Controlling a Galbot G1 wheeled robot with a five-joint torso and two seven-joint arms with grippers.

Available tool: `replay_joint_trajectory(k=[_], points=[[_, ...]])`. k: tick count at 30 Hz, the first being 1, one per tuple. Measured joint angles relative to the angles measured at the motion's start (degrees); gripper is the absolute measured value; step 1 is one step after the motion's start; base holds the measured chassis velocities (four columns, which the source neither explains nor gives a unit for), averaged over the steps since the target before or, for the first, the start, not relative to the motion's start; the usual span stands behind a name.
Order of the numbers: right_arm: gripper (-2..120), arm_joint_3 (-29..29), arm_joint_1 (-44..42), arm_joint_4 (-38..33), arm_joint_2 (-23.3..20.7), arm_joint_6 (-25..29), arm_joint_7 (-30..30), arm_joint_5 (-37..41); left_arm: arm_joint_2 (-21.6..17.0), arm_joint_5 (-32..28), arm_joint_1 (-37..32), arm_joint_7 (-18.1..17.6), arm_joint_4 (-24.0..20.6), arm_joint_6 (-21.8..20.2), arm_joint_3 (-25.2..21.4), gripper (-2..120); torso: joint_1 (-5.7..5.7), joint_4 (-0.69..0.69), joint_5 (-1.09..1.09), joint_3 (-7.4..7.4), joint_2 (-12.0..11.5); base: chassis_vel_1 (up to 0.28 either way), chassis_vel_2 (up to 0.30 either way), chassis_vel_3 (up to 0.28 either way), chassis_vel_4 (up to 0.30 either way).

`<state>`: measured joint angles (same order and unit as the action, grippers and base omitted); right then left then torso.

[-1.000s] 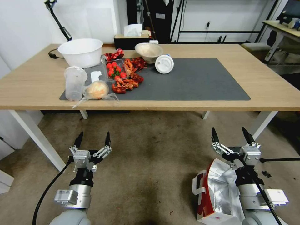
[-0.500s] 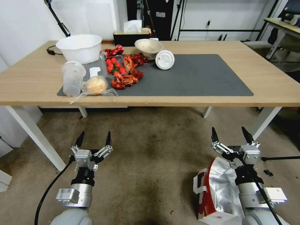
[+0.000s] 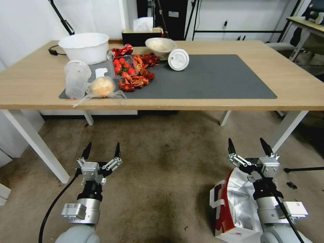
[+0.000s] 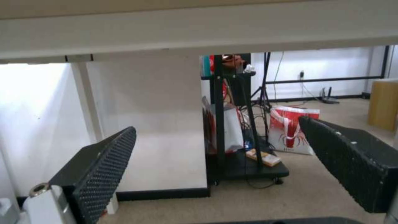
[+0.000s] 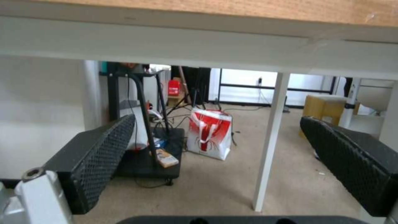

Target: Pick up the food delivery bag from the floor and place it on the table.

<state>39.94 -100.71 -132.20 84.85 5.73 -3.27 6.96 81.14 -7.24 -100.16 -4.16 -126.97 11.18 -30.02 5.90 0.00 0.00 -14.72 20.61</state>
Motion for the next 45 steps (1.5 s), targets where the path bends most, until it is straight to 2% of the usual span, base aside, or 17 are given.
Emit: replay_joint_trajectory(k=[23, 45], points=[[100, 0.36, -1.08, -2.06, -0.12, -0.14, -0.06, 0.22, -0.03, 0.34, -0.53, 0.1, -0.63, 0.06, 0.07, 98, -1.67, 0.0, 0.0, 3.77, -5.43, 0.0, 0.0, 0.0, 0.0], [100, 0.32, -1.43, -2.75, -0.32, -0.3, 0.08, 0.23, 0.09, 0.51, -1.19, -0.02, -0.88, 0.69, 0.09, 98, -2.76, 0.0, 0.0, 7.34, -10.11, 0.0, 0.0, 0.0, 0.0]])
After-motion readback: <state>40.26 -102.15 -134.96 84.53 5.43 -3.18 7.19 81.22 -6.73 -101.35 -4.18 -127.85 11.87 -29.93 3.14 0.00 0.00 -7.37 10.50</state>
